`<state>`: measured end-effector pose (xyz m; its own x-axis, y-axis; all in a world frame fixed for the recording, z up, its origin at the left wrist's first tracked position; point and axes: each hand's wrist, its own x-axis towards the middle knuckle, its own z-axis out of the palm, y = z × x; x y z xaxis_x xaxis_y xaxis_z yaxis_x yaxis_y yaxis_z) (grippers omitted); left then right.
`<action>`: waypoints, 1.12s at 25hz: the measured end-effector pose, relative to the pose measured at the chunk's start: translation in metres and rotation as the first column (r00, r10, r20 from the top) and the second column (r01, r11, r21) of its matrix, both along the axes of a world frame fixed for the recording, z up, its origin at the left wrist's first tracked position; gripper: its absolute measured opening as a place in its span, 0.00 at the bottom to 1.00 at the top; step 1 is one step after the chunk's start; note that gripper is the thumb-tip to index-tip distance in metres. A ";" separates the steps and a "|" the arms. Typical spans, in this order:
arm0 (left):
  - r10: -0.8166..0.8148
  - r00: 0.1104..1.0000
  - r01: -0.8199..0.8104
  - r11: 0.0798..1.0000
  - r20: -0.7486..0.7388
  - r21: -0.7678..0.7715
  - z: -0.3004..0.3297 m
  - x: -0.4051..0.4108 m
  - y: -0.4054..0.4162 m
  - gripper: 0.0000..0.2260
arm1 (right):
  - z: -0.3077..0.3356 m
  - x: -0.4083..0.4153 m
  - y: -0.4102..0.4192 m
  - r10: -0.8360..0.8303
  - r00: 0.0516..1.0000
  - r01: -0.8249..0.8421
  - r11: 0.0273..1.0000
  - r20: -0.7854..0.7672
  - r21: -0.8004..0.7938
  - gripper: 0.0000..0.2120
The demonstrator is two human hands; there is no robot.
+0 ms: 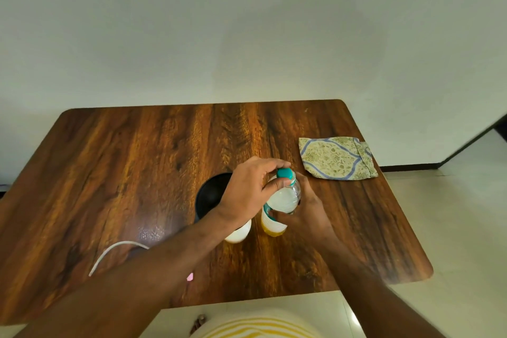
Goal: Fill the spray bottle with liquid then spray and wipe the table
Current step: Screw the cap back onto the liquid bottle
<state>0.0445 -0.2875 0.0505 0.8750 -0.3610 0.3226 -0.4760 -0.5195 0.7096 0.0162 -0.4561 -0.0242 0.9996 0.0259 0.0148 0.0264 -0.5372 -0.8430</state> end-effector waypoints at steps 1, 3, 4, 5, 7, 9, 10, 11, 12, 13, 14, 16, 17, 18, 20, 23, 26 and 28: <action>-0.010 1.000 0.009 1.000 0.005 0.026 0.001 0.001 -0.002 0.18 | -0.001 0.000 -0.001 0.004 1.000 -0.004 1.000 0.001 -0.005 0.46; -0.035 0.999 0.035 0.998 0.004 0.058 0.003 0.002 -0.006 0.18 | -0.001 0.002 -0.001 0.009 1.000 -0.009 1.000 -0.006 -0.017 0.47; -0.051 0.999 0.050 0.997 0.003 0.066 0.004 0.003 -0.007 0.18 | -0.002 0.003 -0.002 0.009 1.000 -0.009 1.000 -0.010 -0.023 0.47; -0.070 0.998 0.069 0.994 0.007 0.082 0.006 0.004 -0.007 0.18 | -0.003 0.004 -0.002 0.011 1.000 -0.011 0.999 -0.009 -0.030 0.48; -0.128 0.992 0.125 0.980 0.012 0.156 0.011 0.008 -0.006 0.16 | -0.005 0.006 -0.003 0.017 1.000 -0.017 0.999 -0.009 -0.044 0.49; -0.190 0.982 0.187 0.950 -0.012 0.248 0.016 0.013 -0.005 0.16 | -0.006 0.007 -0.004 0.027 1.000 -0.028 0.999 -0.010 -0.043 0.50; -0.215 0.976 0.213 0.934 -0.024 0.285 0.018 0.016 -0.005 0.16 | -0.006 0.008 -0.005 0.034 0.999 -0.034 0.999 -0.009 -0.041 0.50; -0.236 0.971 0.234 0.920 -0.034 0.315 0.019 0.019 -0.005 0.16 | -0.007 0.009 -0.005 0.037 0.999 -0.038 0.998 -0.009 -0.042 0.49; -0.250 0.967 0.248 0.908 -0.038 0.338 0.020 0.021 -0.005 0.16 | -0.006 0.009 -0.005 0.038 0.999 -0.038 0.998 -0.010 -0.046 0.49; -0.258 0.966 0.253 0.899 -0.035 0.357 0.020 0.023 -0.005 0.16 | -0.006 0.009 -0.006 0.038 0.999 -0.038 0.998 -0.012 -0.049 0.49; -0.259 0.966 0.250 0.893 -0.027 0.375 0.020 0.024 -0.005 0.16 | -0.006 0.010 -0.006 0.040 0.999 -0.041 0.998 -0.010 -0.049 0.49; -0.250 0.968 0.231 0.878 -0.010 0.420 0.022 0.025 -0.009 0.18 | -0.006 0.010 -0.006 0.049 0.999 -0.049 0.998 0.005 -0.041 0.49; -0.255 0.967 0.229 0.861 -0.003 0.454 0.024 0.026 -0.011 0.18 | -0.006 0.010 -0.006 0.049 0.999 -0.049 0.998 0.011 -0.038 0.49; -0.272 0.962 0.236 0.837 0.001 0.494 0.026 0.028 -0.013 0.17 | -0.005 0.011 -0.006 0.048 0.999 -0.047 0.998 0.016 -0.037 0.48; -0.321 0.947 0.273 0.778 -0.015 0.566 0.033 0.033 -0.015 0.16 | -0.006 0.011 -0.007 0.050 0.998 -0.049 0.998 0.024 -0.037 0.48; -0.334 0.941 0.301 0.742 -0.059 0.600 0.040 0.035 -0.014 0.16 | -0.007 0.013 -0.007 0.067 0.997 -0.066 0.997 0.026 -0.045 0.48; -0.292 0.954 0.271 0.732 -0.072 0.625 0.040 0.033 -0.019 0.17 | -0.009 0.015 -0.009 0.079 0.997 -0.079 0.996 0.008 -0.043 0.48; -0.257 0.966 0.221 0.728 -0.040 0.649 0.039 0.032 -0.025 0.16 | -0.010 0.017 -0.012 0.087 0.996 -0.087 0.996 -0.004 -0.034 0.47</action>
